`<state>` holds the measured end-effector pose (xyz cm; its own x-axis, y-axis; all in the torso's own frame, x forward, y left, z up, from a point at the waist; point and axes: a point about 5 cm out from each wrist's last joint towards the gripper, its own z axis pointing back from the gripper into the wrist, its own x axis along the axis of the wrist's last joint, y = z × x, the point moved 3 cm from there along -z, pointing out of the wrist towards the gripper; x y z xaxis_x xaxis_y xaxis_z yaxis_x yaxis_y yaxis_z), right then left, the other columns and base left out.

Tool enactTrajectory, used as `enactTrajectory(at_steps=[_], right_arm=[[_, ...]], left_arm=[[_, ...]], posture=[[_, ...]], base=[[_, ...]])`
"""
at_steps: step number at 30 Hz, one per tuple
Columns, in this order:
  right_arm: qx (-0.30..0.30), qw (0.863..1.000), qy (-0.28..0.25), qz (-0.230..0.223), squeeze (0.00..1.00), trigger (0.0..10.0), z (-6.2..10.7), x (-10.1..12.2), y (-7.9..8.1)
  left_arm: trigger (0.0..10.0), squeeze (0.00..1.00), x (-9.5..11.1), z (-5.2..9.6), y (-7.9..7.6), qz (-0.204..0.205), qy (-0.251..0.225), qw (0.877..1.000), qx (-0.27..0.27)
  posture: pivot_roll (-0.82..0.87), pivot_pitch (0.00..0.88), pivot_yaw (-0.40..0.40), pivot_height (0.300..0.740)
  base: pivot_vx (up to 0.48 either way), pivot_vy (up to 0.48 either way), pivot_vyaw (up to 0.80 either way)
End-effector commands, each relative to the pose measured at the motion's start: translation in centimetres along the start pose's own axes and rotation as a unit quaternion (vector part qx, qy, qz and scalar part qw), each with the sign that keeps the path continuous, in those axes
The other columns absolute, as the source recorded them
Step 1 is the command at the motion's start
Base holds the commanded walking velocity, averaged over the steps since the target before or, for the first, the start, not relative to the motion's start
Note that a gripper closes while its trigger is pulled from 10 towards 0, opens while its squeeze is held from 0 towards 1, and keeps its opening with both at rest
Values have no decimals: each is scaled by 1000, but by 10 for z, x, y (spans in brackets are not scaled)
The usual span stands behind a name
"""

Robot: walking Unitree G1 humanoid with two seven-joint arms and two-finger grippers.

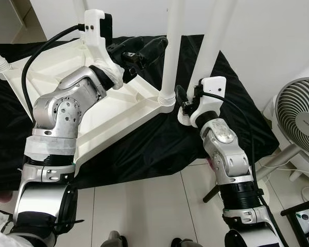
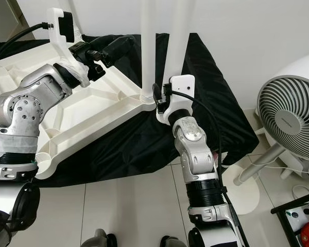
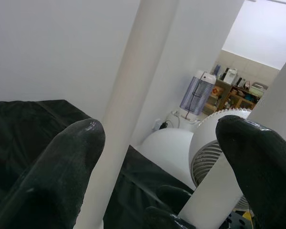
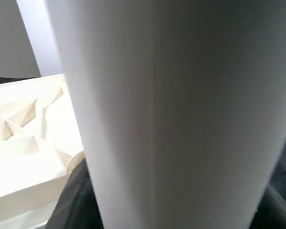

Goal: Building children table

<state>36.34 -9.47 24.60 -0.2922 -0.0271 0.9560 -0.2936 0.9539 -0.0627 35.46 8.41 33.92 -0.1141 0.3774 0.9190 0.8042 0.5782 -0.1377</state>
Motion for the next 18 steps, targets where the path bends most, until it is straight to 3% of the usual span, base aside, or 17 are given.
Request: enactTrajectory(at_steps=[1,18], right_arm=[[12,1000,-15,1,0,10000,0,5,4],[28,999,-7,19,0,10000,1,2,4]], left_arm=[[10000,0,3,0,-7,0,1,999,-47],[10000,0,-1,5,-5,3,9,999,-35]], posture=[[80,142,63,740],[73,159,35,740]], base=[[0,0,0],[0,0,0]])
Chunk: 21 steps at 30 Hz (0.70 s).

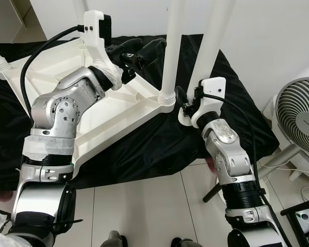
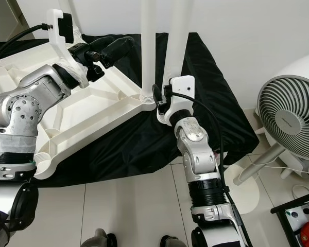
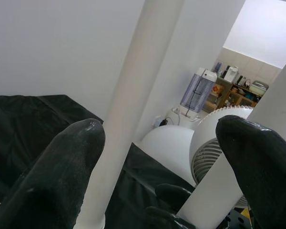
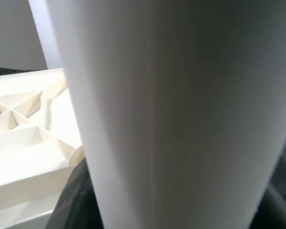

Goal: Building children table

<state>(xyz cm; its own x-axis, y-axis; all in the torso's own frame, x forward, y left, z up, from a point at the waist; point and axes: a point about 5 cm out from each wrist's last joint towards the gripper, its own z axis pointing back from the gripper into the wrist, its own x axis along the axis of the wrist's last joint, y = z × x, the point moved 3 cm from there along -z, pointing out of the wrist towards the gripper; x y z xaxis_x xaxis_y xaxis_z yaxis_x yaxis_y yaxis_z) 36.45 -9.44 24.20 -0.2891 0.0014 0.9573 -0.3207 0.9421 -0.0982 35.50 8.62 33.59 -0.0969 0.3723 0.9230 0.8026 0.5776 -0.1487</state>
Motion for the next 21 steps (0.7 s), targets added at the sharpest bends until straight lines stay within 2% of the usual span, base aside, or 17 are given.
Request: enactTrajectory(at_steps=[1,9,11,12,13,18,19,20,21], right_arm=[[8,1000,-13,6,0,10000,0,6,4],[12,1000,-12,10,0,10000,2,4,5],[9,1000,-11,14,0,10000,1,4,1],[9,1000,-11,14,0,10000,1,4,1],[12,1000,-13,17,0,10000,2,4,0],[22,999,-21,22,0,10000,3,8,-1],[24,999,-23,23,0,10000,3,9,-1],[28,999,-22,29,0,10000,3,7,-1],[28,999,-22,29,0,10000,3,7,-1]], left_arm=[[10000,0,1,3,-7,-2,1,999,-37],[10000,0,-6,4,-7,2,12,999,-34],[10000,0,-20,3,-5,-3,33,999,-25],[10000,0,-20,3,-5,-3,33,999,-25],[10000,0,-30,2,-5,-19,54,998,-20],[10000,0,-46,1,-2,-44,79,996,0],[10000,0,-50,2,-1,-52,84,995,4],[10000,0,-62,8,-3,-68,103,992,-8],[10000,0,-62,8,-3,-68,103,992,-8]], posture=[[73,159,35,740],[68,163,38,740],[61,165,23,740],[61,165,23,740],[58,161,9,740],[60,148,-21,740],[60,148,-21,740],[47,138,-34,740],[47,138,-34,740]], base=[[0,0,0],[0,0,0],[0,0,0],[0,0,0],[0,0,0],[0,0,0],[0,0,0],[0,0,0],[0,0,0]])
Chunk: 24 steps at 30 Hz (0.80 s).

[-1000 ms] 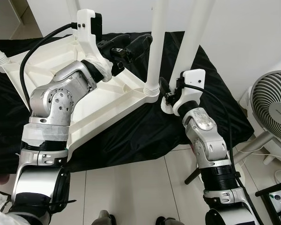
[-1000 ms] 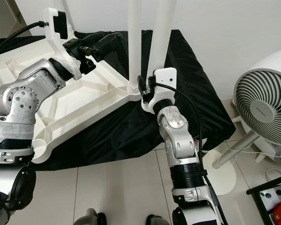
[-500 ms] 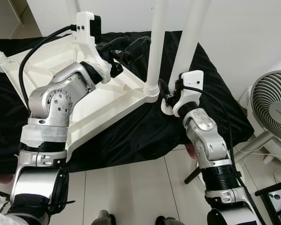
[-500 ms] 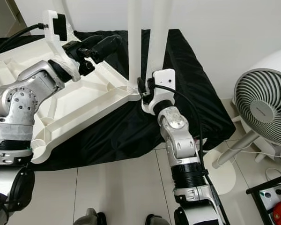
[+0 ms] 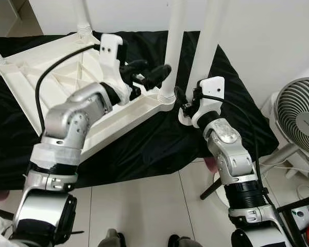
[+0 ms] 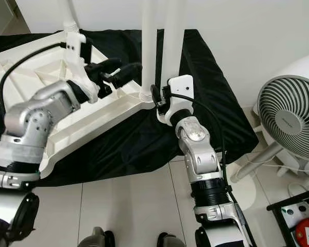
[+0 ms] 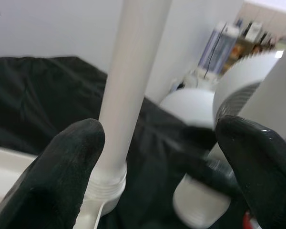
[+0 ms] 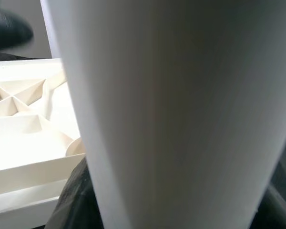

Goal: Building children table

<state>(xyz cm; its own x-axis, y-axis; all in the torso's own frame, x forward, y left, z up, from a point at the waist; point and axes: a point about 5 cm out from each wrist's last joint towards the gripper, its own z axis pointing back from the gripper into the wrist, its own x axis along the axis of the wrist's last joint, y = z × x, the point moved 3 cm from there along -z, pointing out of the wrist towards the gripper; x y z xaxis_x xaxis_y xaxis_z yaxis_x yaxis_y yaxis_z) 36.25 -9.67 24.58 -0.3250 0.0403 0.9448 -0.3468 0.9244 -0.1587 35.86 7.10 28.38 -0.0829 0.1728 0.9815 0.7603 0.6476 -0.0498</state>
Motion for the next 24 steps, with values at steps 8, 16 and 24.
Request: enactTrajectory(at_steps=[8,16,24], right_arm=[[21,1000,-14,1,0,10000,4,5,5],[25,999,-26,-20,0,10000,1,12,4],[15,999,-27,-33,0,10000,0,10,3]], left_arm=[[10000,0,-44,17,-13,-80,80,992,-48],[10000,0,-50,37,12,-102,122,987,23],[10000,0,-77,69,41,-113,209,967,89]], posture=[[50,121,-97,740],[93,107,-175,740],[118,93,-157,740]], base=[[0,0,0],[0,0,0],[0,0,0]])
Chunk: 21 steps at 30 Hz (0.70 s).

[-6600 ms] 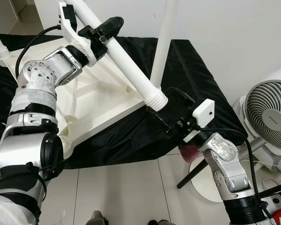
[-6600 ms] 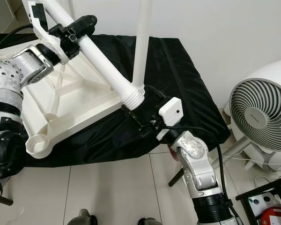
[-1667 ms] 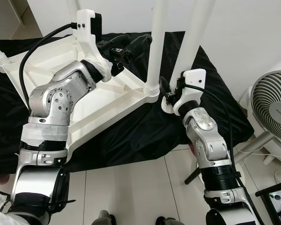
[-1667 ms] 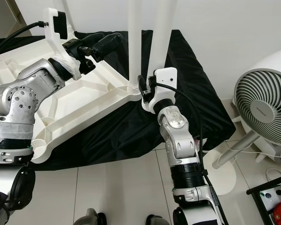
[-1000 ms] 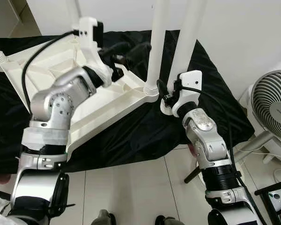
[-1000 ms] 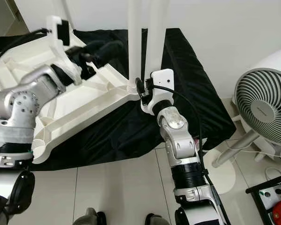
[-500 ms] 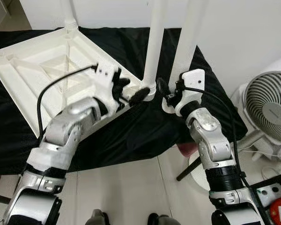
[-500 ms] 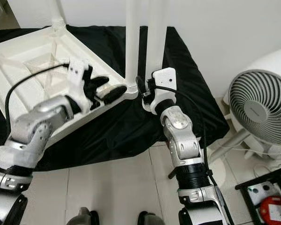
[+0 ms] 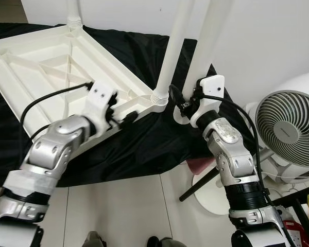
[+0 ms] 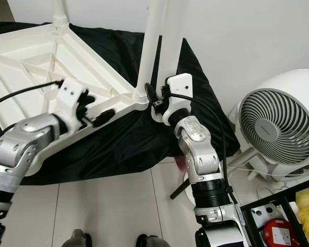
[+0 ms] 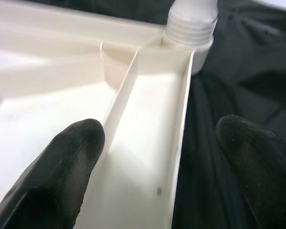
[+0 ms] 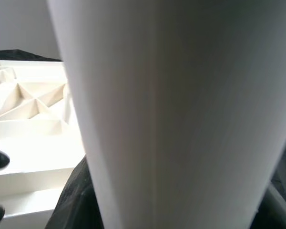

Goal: Building children table

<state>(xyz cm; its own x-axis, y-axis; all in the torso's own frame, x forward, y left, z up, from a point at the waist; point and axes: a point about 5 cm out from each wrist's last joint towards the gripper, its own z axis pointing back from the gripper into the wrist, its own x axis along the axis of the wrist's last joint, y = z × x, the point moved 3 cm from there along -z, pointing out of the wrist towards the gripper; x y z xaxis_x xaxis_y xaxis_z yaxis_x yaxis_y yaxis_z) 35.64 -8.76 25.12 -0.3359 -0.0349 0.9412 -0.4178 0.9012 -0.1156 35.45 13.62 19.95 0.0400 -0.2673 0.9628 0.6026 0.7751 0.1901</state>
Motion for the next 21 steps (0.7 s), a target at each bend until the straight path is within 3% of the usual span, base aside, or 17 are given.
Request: enactTrajectory(at_steps=[1,7,11,16,21], right_arm=[[-18,1000,-6,-2,0,10000,0,2,-8],[-37,999,-4,0,0,10000,0,-5,-13],[-58,998,-7,0,0,10000,7,-7,-18],[-65,998,-9,-3,0,10000,8,-9,-17],[-82,997,-15,-8,0,10000,11,-11,-17]], left_arm=[[10000,0,-8,3,-4,3,12,1000,-18],[10000,0,-15,6,-8,6,20,999,-40],[10000,0,-12,4,-16,10,19,996,-84],[10000,0,-14,1,-15,-5,24,996,-87],[10000,0,0,-11,-14,2,-33,998,-60]], posture=[[118,93,-157,740],[111,80,-126,740],[105,53,-99,740],[97,35,-80,740],[73,11,-53,740]], base=[[0,0,0],[0,0,0],[0,0,0],[0,0,0],[0,0,0]])
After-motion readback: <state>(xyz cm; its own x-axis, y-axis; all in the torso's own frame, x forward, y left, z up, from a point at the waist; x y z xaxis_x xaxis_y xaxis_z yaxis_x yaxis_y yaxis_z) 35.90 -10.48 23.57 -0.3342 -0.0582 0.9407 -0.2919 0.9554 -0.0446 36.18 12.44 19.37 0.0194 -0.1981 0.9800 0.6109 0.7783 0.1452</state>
